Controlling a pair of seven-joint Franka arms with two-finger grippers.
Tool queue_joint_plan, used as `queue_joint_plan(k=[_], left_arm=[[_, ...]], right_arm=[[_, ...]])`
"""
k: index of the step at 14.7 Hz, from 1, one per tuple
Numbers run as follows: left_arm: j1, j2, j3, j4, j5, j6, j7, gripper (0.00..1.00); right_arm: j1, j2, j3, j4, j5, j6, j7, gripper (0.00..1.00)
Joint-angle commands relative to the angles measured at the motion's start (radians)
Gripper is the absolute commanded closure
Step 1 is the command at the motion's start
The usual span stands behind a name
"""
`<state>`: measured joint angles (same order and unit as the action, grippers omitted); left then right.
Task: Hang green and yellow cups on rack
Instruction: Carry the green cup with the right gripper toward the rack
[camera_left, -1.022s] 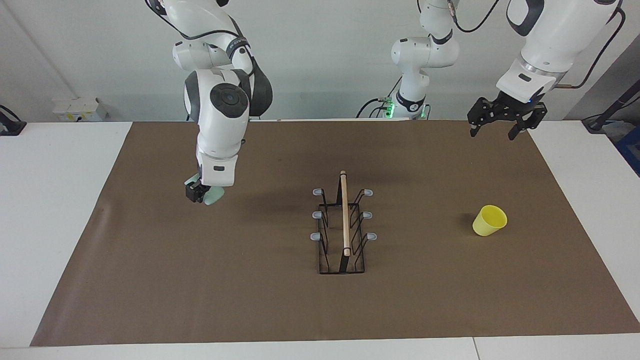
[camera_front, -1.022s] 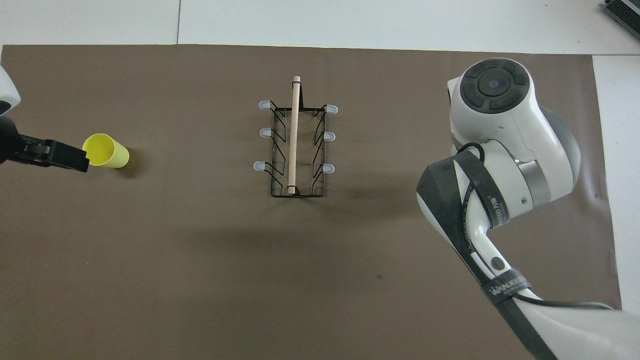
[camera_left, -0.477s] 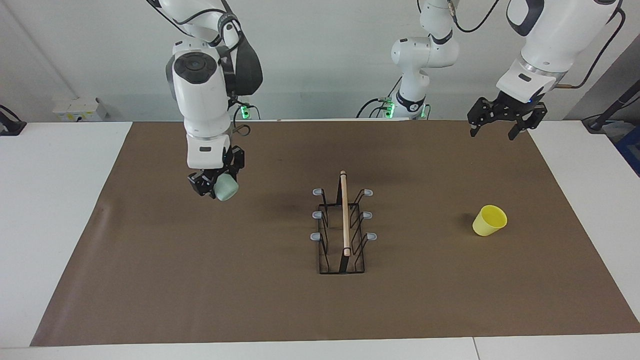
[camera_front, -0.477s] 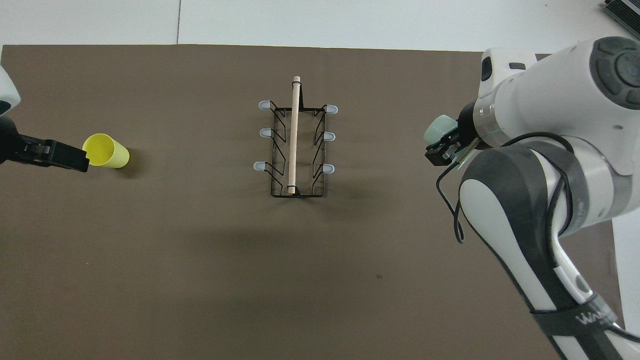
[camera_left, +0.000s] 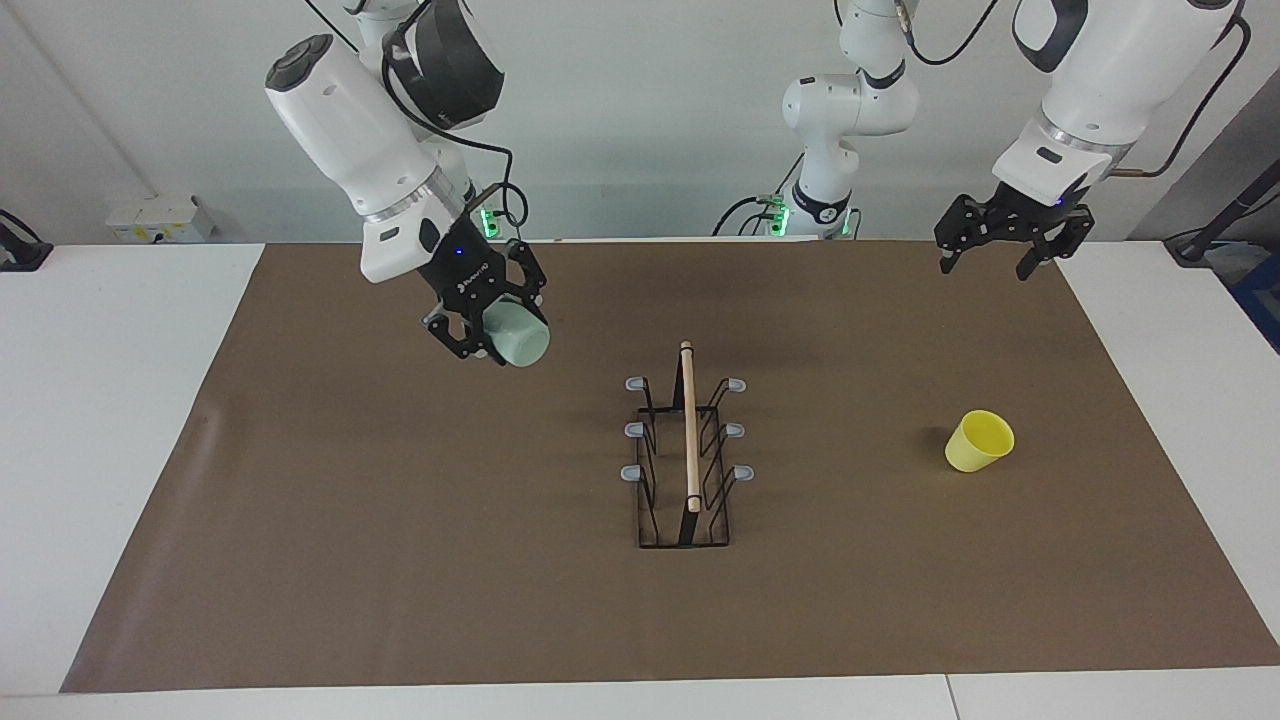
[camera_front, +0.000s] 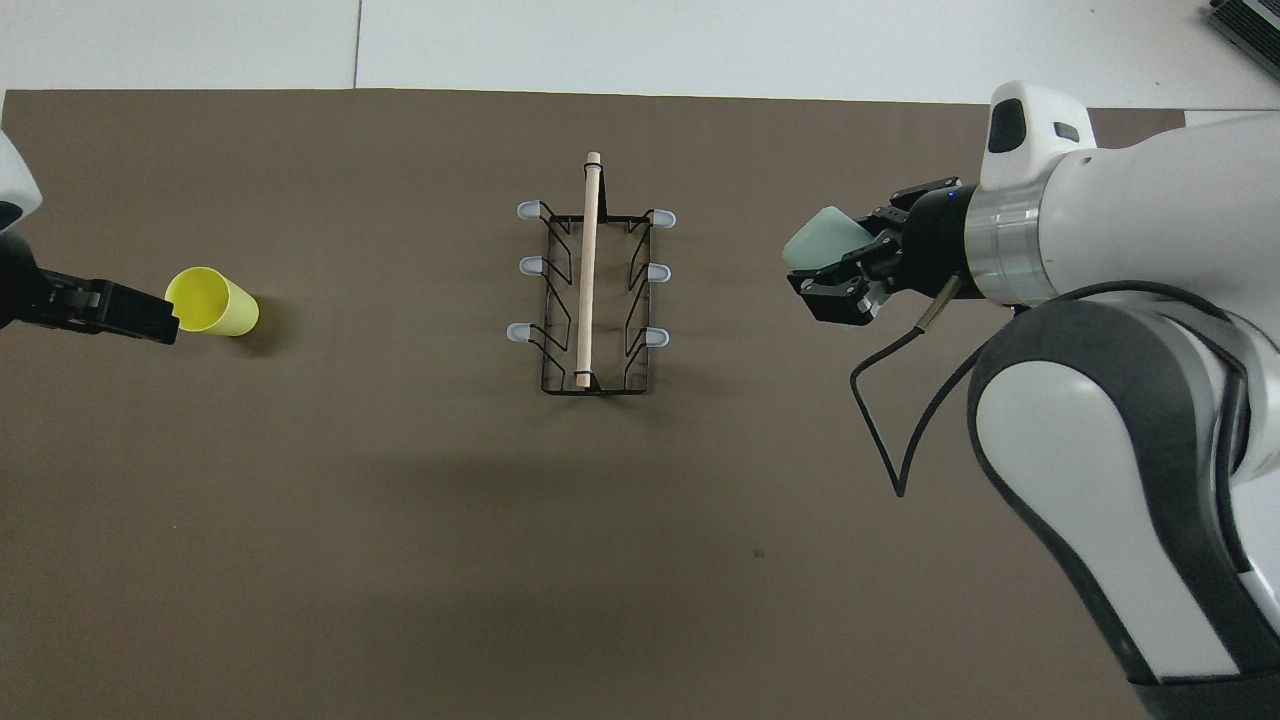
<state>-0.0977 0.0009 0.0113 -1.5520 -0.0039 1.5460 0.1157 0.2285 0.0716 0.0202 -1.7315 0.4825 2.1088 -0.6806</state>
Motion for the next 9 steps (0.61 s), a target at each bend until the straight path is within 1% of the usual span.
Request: queue_joint_plan(k=[1, 3, 4, 6, 7, 9], left_arm=[[-0.004, -0.030, -0.001, -0.031, 0.010, 0.003, 0.001, 0.00], [-0.004, -0.030, -0.001, -0.030, 0.010, 0.009, -0.002, 0.00], [-0.007, -0.030, -0.002, -0.028, 0.010, 0.000, -0.002, 0.00], [-0.008, -0.030, 0.001, -0.028, 0.010, -0.006, -0.005, 0.00], [-0.007, -0.030, 0.006, -0.020, 0.018, -0.006, -0.001, 0.00], [-0.010, -0.015, 0.009, 0.003, 0.045, -0.004, 0.002, 0.00]], right_arm=[[0.003, -0.062, 0.006, -0.123, 0.151, 0.112, -0.089, 1.00], [0.032, -0.073, 0.007, -0.154, 0.241, 0.178, -0.144, 1.00], [0.049, -0.084, 0.007, -0.184, 0.308, 0.233, -0.177, 1.00], [0.116, -0.107, 0.007, -0.255, 0.479, 0.409, -0.270, 1.00], [0.145, -0.116, 0.007, -0.279, 0.586, 0.475, -0.314, 1.00], [0.189, -0.127, 0.007, -0.304, 0.770, 0.568, -0.446, 1.00]])
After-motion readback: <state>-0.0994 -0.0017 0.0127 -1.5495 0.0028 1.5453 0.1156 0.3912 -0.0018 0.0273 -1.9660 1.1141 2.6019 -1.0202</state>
